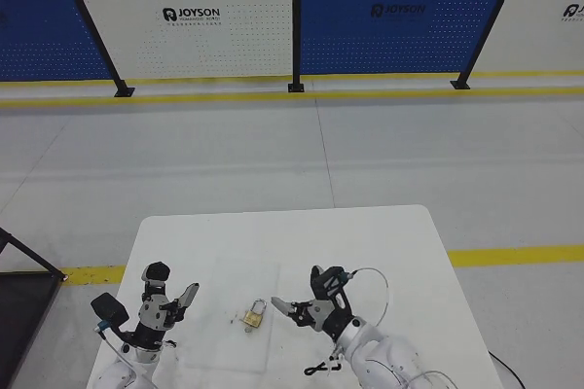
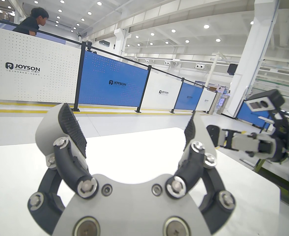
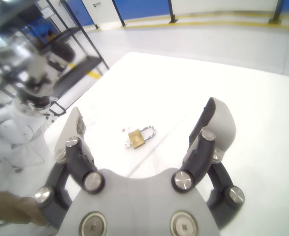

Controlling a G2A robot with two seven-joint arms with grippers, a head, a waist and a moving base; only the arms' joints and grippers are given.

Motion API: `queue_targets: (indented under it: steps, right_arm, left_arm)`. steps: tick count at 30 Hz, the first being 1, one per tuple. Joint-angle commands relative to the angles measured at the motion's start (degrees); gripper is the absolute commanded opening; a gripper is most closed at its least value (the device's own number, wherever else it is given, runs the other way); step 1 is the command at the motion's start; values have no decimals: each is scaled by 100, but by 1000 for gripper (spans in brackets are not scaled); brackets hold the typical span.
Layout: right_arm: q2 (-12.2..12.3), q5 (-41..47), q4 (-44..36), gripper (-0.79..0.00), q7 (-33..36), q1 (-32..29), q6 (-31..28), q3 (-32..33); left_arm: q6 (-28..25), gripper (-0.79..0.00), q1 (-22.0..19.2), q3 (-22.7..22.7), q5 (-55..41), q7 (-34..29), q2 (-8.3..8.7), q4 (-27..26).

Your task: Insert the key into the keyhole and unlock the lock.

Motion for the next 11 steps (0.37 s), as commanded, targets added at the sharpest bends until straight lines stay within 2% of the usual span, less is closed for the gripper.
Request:
queue_targets:
  steps: [1, 3, 11]
  right_arm:
    - [81, -31, -380, 0, -145, -347, -238, 435]
    - [129, -14, -604, 0, -397, -540, -396, 733]
    - [128, -14, -604, 0, -397, -539, -396, 732]
  left_arm:
    - [0, 0, 0, 0, 0, 0, 0, 0]
    - [0, 0, 0, 0, 0, 0, 0, 0]
    - [0, 0, 0, 0, 0, 0, 0, 0]
